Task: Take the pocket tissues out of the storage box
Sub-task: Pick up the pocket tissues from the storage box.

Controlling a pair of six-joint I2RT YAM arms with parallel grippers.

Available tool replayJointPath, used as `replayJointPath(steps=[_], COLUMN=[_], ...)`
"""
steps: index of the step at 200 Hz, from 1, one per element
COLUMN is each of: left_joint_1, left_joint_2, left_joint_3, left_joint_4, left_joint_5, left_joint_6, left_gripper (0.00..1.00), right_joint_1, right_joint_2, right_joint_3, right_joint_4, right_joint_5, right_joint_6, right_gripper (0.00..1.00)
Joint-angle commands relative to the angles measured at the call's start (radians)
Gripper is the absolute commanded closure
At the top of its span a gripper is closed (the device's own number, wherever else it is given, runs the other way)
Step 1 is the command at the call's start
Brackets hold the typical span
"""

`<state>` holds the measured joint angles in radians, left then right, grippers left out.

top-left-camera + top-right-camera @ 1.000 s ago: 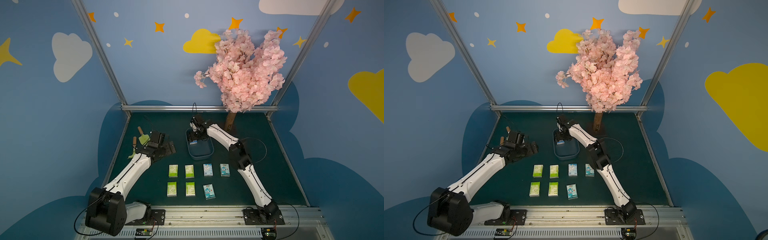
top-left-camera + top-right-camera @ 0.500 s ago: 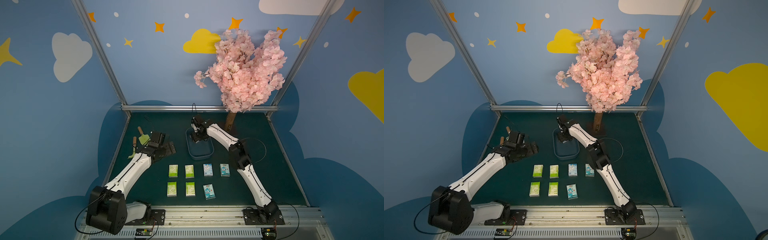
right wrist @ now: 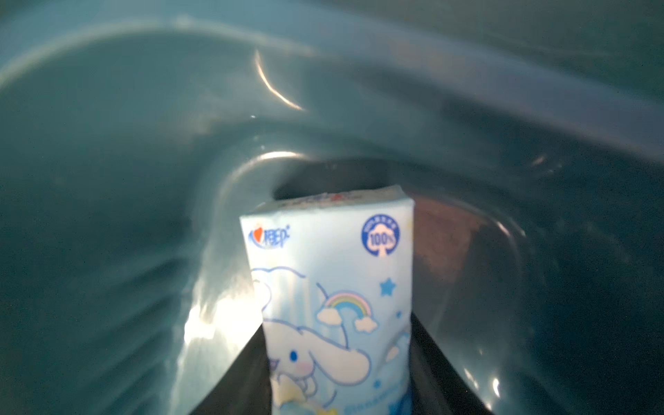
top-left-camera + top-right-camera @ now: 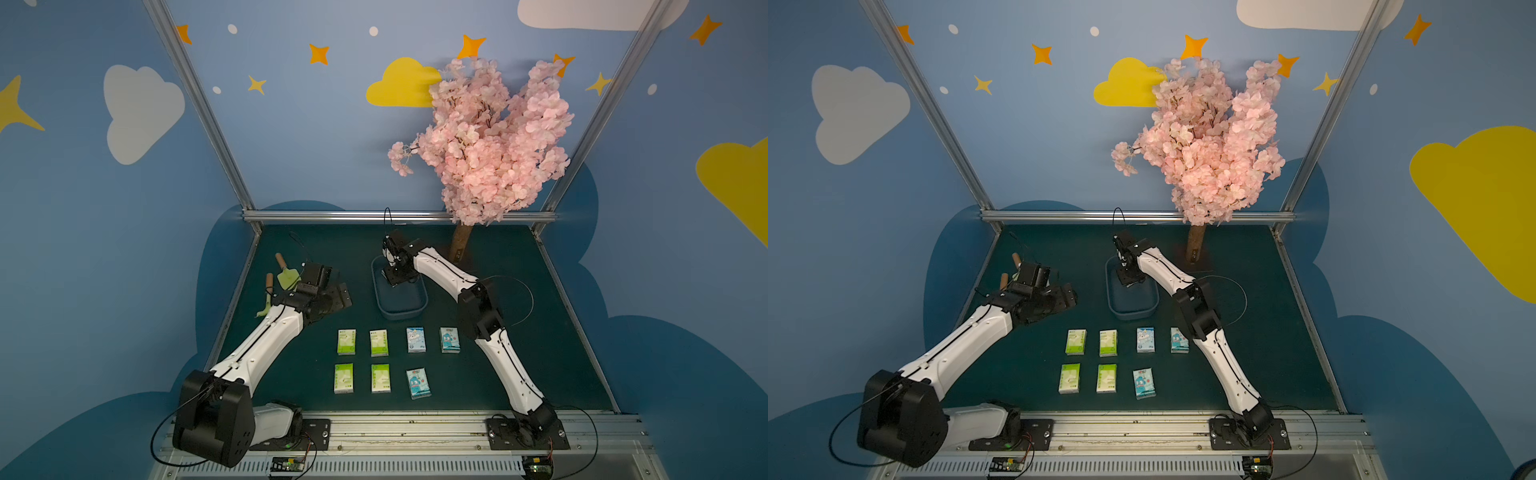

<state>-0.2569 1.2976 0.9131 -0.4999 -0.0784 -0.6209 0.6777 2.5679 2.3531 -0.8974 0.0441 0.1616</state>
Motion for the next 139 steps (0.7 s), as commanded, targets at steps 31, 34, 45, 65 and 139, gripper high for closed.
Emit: replayJointPath(steps=[31, 34, 45, 65, 139], left_joint_1=[0.003, 0.002, 0.002, 0.002, 0.002], left_joint_2=[0.020, 0.020, 0.019, 0.013, 0.016], left_joint_3=[0.041, 0.041, 0.039, 0.034, 0.018], left_joint_4=[-0.007, -0.006, -0.007, -0.005, 0.022], left_joint_5=[0.008, 0.008, 0.009, 0.015, 0.043], left_joint_6=[-0.004, -0.004, -0.001, 0.002, 0.002], left_gripper=[0.00, 0.00, 0.00, 0.00, 0.00], right_joint_1=[0.000, 0.000, 0.002, 0.002, 0.054], right_joint_2=[-0.192, -0.202, -0.234, -0.287, -0.564], right_joint_3=[-0.105, -0.113, -0.140, -0.181, -0.501], right_joint_4=[-0.031, -0.032, -0.043, -0.085, -0.116], right_joint_5=[-0.014, -0.016, -0.014, -0.021, -0.001], right_joint_6=[0.018, 0.023, 0.050, 0.096, 0.175], right_gripper=[0.51, 0.51, 0.51, 0.51, 0.52])
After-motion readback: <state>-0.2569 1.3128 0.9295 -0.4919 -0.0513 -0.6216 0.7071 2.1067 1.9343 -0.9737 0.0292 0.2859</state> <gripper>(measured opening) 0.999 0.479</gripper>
